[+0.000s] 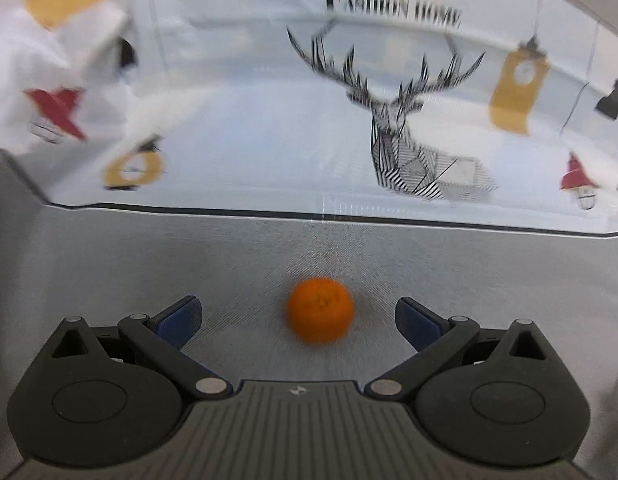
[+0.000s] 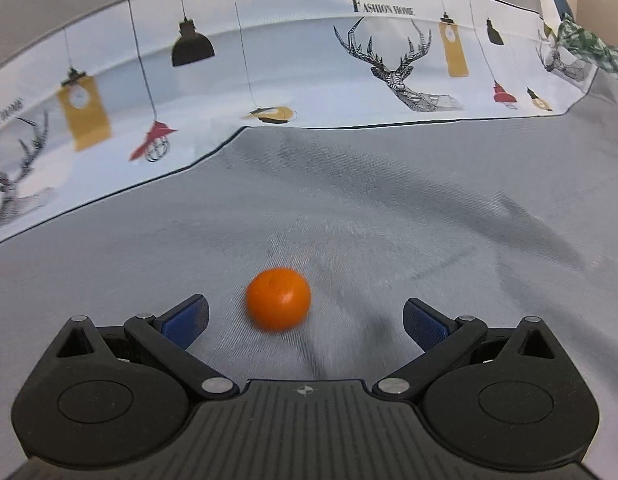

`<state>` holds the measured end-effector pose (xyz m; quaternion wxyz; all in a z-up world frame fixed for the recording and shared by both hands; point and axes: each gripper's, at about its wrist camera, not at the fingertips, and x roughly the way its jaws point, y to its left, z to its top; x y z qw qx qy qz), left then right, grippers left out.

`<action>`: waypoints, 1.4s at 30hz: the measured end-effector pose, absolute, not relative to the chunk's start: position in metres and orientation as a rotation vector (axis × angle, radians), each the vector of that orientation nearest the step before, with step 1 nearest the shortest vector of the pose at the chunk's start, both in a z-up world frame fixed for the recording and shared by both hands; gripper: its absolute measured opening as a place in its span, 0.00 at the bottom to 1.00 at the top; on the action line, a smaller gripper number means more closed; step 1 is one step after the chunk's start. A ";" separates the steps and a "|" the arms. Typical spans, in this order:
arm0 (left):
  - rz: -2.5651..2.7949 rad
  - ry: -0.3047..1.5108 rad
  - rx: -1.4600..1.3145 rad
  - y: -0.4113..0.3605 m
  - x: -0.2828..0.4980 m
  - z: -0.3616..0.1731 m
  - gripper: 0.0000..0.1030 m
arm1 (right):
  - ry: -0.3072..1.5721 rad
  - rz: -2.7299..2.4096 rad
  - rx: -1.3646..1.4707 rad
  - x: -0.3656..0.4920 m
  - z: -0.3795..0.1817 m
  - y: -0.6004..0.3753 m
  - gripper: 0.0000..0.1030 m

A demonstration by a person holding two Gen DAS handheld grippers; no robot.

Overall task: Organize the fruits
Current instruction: 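Move both tools toward the two remaining orange tangerines, then grasp a tangerine with the left gripper while the right gripper grasps another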

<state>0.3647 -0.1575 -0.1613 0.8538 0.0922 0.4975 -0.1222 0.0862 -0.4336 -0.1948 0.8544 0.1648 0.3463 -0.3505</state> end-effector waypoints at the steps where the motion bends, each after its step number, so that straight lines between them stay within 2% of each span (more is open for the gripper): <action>1: -0.252 1.080 0.200 -0.159 0.373 -0.173 1.00 | 0.724 -0.739 0.333 0.090 -0.201 -0.436 0.99; 2: -0.250 1.085 0.211 -0.160 0.376 -0.181 1.00 | 0.733 -0.741 0.318 0.095 -0.212 -0.438 1.00; 3: -0.250 1.008 0.215 -0.161 0.370 -0.179 1.00 | 0.703 -0.745 0.298 0.096 -0.221 -0.437 1.00; 7: -0.250 0.953 0.228 -0.161 0.363 -0.185 1.00 | 0.655 -0.753 0.284 0.093 -0.225 -0.434 1.00; 36: -0.260 1.025 0.248 -0.165 0.371 -0.183 1.00 | 0.658 -0.753 0.284 0.095 -0.223 -0.436 1.00; 37: -0.260 1.035 0.254 -0.165 0.371 -0.182 0.99 | 0.659 -0.753 0.282 0.094 -0.223 -0.434 1.00; 38: -0.263 1.039 0.250 -0.164 0.370 -0.179 0.88 | 0.665 -0.752 0.281 0.095 -0.222 -0.435 0.99; 39: -0.268 1.026 0.241 -0.163 0.367 -0.173 0.62 | 0.673 -0.743 0.278 0.095 -0.221 -0.434 0.89; 40: -0.285 1.021 0.245 -0.163 0.364 -0.168 0.45 | 0.670 -0.719 0.277 0.095 -0.217 -0.433 0.73; 41: -0.288 1.032 0.253 -0.163 0.361 -0.162 0.38 | 0.670 -0.680 0.272 0.096 -0.212 -0.430 0.36; 42: -0.281 1.026 0.244 -0.162 0.357 -0.157 0.38 | 0.695 -0.666 0.274 0.097 -0.209 -0.429 0.37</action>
